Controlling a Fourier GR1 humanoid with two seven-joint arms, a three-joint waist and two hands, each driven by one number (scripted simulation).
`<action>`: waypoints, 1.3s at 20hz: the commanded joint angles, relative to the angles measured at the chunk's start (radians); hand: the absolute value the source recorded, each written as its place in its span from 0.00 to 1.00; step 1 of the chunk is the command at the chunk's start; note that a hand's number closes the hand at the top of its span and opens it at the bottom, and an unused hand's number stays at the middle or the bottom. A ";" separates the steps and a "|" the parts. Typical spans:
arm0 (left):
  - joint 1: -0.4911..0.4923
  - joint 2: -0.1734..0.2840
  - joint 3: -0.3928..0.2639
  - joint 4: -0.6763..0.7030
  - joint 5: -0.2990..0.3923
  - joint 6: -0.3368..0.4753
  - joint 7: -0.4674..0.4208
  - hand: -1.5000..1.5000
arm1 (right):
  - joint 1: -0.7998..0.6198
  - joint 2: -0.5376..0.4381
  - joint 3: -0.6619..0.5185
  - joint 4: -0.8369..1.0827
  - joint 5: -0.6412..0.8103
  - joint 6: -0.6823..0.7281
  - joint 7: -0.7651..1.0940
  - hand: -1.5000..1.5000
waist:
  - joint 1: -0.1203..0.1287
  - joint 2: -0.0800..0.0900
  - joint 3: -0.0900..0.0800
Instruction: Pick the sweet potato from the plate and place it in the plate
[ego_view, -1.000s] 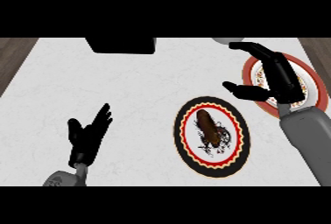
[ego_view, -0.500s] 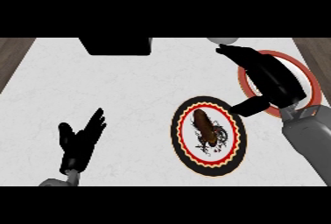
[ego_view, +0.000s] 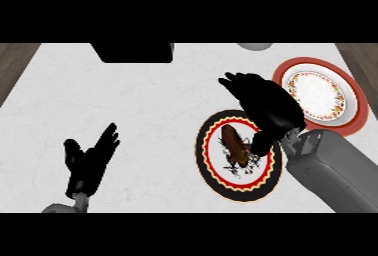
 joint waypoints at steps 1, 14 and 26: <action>0.064 -0.016 -0.020 -0.068 -0.025 0.020 0.002 0.50 | 0.046 0.080 0.076 -0.042 0.089 0.055 0.135 0.00 | 0.002 0.000 0.001; 0.040 -0.037 0.049 -0.069 -0.054 -0.014 0.030 0.50 | 0.212 0.179 0.049 0.146 0.299 -0.002 0.018 0.00 | -0.002 0.003 0.002; 0.071 -0.054 0.096 -0.089 -0.090 -0.074 0.051 0.50 | 0.224 0.334 0.026 0.227 0.530 0.036 0.038 0.00 | 0.001 0.003 0.002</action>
